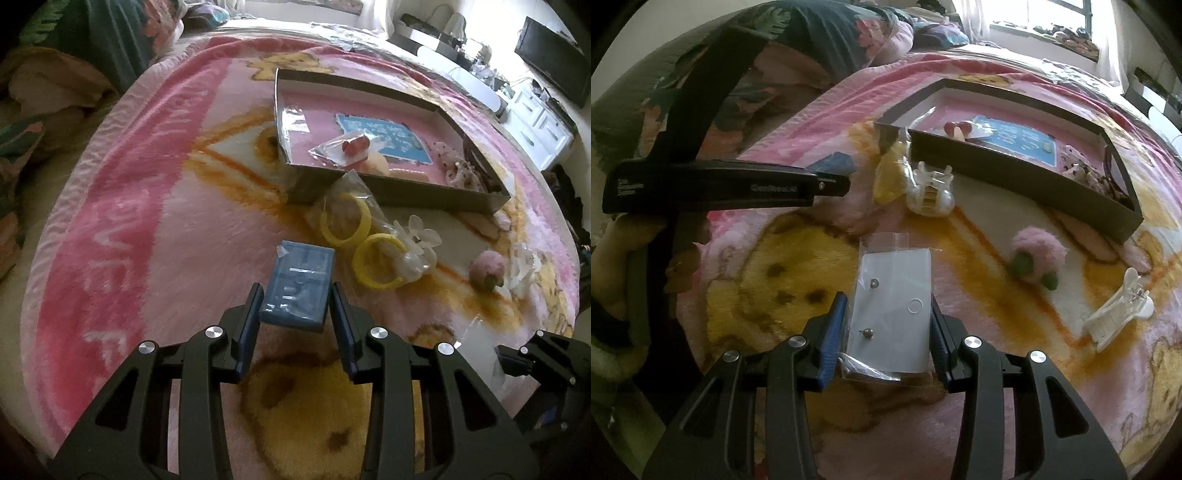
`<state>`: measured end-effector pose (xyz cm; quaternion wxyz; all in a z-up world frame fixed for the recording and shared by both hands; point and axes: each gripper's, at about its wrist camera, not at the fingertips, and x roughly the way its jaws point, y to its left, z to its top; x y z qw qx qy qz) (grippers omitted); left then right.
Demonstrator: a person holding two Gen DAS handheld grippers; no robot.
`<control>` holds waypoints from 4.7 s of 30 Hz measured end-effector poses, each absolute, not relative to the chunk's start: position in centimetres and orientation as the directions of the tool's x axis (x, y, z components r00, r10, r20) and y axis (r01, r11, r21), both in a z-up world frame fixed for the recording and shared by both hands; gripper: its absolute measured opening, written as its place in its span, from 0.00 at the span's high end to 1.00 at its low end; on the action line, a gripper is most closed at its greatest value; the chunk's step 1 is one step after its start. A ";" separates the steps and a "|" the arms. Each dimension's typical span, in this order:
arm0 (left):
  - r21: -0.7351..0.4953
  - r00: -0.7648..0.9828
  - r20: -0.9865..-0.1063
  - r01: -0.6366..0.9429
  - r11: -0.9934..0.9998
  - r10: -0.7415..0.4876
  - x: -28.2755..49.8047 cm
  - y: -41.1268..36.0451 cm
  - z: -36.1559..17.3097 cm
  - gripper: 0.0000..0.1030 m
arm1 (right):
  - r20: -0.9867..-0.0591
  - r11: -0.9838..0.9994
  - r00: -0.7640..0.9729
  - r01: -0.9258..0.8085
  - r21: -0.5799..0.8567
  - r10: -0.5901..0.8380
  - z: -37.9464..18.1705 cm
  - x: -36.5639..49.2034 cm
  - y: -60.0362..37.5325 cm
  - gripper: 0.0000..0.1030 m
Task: Organize jewelry
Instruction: 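Carry the blue box with the left tool while the right tool carries the earring card toward the tray, then open the right tool to drop the earring card while the left tool releases the blue box into the tray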
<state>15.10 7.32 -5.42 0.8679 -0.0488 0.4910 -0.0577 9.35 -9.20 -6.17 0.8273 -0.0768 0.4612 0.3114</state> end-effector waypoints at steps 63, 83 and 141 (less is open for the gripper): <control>-0.091 0.625 -0.755 0.202 0.975 -0.200 17.8 -1.6 3.6 0.76 | -0.664 0.927 0.655 -0.332 0.177 0.361 1.7 15.0 -23.6 0.61; -0.048 0.459 -0.866 0.314 0.948 -0.196 15.2 -3.4 -4.7 0.61 | -0.693 0.921 0.620 -0.346 0.178 0.367 0.1 17.1 -22.0 0.61; 0.141 0.521 -0.844 0.446 0.884 -0.128 16.0 -4.1 -5.7 0.63 | -0.762 0.902 0.526 -0.395 0.173 0.376 -3.4 28.9 -17.0 0.61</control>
